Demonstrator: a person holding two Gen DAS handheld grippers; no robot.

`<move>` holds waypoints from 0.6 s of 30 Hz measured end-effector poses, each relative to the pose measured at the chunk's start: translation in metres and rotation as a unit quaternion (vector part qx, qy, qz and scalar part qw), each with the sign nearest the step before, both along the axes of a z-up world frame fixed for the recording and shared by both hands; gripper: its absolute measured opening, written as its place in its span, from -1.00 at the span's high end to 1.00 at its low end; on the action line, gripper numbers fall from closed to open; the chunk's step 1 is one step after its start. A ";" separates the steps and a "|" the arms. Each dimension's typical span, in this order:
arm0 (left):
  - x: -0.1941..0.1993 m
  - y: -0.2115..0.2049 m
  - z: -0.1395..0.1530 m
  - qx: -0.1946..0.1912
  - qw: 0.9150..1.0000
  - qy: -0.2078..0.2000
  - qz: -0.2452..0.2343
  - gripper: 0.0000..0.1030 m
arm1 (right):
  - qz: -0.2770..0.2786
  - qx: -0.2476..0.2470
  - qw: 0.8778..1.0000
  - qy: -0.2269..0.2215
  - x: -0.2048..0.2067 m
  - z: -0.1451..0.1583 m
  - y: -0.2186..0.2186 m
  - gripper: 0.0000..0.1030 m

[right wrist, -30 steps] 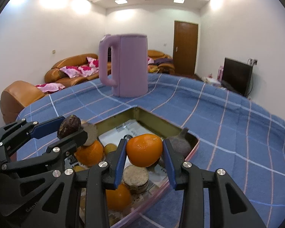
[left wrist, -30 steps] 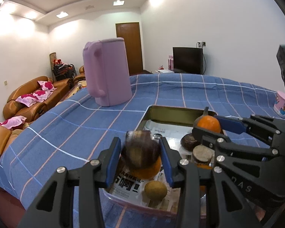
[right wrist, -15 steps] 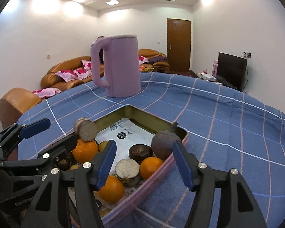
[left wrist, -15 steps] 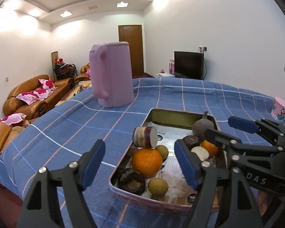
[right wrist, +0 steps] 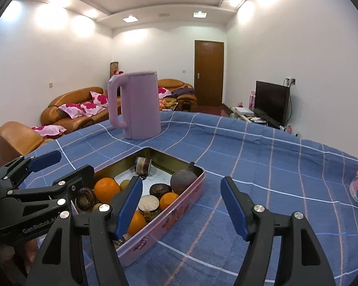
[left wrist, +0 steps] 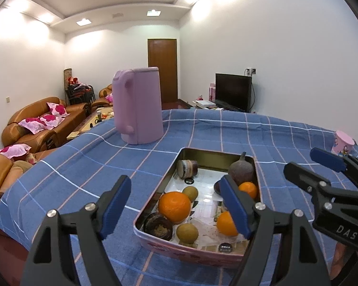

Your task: Organize fruits

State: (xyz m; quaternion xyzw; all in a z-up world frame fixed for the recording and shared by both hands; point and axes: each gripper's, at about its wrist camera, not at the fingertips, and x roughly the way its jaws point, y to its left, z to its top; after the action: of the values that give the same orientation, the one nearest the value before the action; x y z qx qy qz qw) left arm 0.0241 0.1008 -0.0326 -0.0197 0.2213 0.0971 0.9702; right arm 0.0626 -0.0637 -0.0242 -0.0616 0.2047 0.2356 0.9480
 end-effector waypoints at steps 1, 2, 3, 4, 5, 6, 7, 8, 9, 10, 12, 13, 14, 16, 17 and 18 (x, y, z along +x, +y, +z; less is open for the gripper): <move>-0.001 -0.001 0.001 0.002 1.000 -0.002 0.000 -0.56 | -0.002 0.000 1.000 -0.004 -0.002 0.002 -0.001 -0.35; -0.001 -0.002 0.001 0.003 1.000 -0.003 0.000 -0.61 | -0.004 0.002 1.000 -0.009 -0.005 0.004 -0.003 -0.35; -0.002 -0.003 0.002 0.003 1.000 -0.006 0.001 -0.64 | -0.005 0.003 1.000 -0.012 -0.007 0.006 -0.004 -0.35; -0.004 -0.004 0.003 0.004 1.000 -0.008 0.001 -0.70 | -0.006 0.004 1.000 -0.015 -0.009 0.007 -0.005 -0.35; -0.005 -0.005 0.004 0.006 1.000 -0.010 0.002 -0.74 | -0.006 0.005 1.000 -0.017 -0.010 0.008 -0.006 -0.35; -0.005 -0.005 0.005 0.007 1.000 -0.011 0.002 -0.74 | -0.008 0.006 1.000 -0.019 -0.011 0.009 -0.008 -0.35; -0.005 -0.006 0.006 0.007 1.000 -0.012 0.002 -0.74 | -0.010 0.007 1.000 -0.020 -0.012 0.010 -0.009 -0.35; -0.004 -0.005 0.007 0.006 1.000 -0.012 0.002 -0.74 | -0.010 0.008 1.000 -0.020 -0.012 0.011 -0.009 -0.35; -0.004 -0.005 0.007 0.007 1.000 -0.012 0.002 -0.74 | -0.011 0.010 1.000 -0.020 -0.012 0.011 -0.010 -0.35; -0.004 -0.006 0.007 0.007 1.000 -0.012 0.002 -0.74 | -0.011 0.010 1.000 -0.020 -0.012 0.012 -0.011 -0.35; -0.005 -0.006 0.008 0.007 1.000 -0.013 0.002 -0.74 | -0.012 0.012 1.000 -0.021 -0.013 0.012 -0.012 -0.35; -0.004 -0.006 0.009 0.007 1.000 -0.013 0.002 -0.74 | -0.013 0.012 1.000 -0.021 -0.013 0.012 -0.013 -0.36; -0.005 -0.006 0.009 0.008 1.000 -0.013 0.003 -0.74 | -0.013 0.013 1.000 -0.021 -0.014 0.013 -0.013 -0.36; -0.005 -0.006 0.009 0.009 1.000 -0.012 0.003 -0.74 | -0.013 0.015 1.000 -0.021 -0.015 0.013 -0.014 -0.36; -0.005 -0.006 0.009 0.009 1.000 -0.013 0.003 -0.74 | -0.013 0.015 1.000 -0.021 -0.015 0.013 -0.014 -0.36; -0.005 -0.006 0.009 0.009 1.000 -0.013 0.003 -0.74 | -0.013 0.015 1.000 -0.022 -0.015 0.013 -0.014 -0.36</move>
State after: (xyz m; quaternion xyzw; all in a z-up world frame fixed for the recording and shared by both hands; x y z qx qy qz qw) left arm 0.0196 0.0944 -0.0238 -0.0126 0.2080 0.1019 0.9727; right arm 0.0472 -0.0781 -0.0113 -0.0494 0.1806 0.2245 0.9563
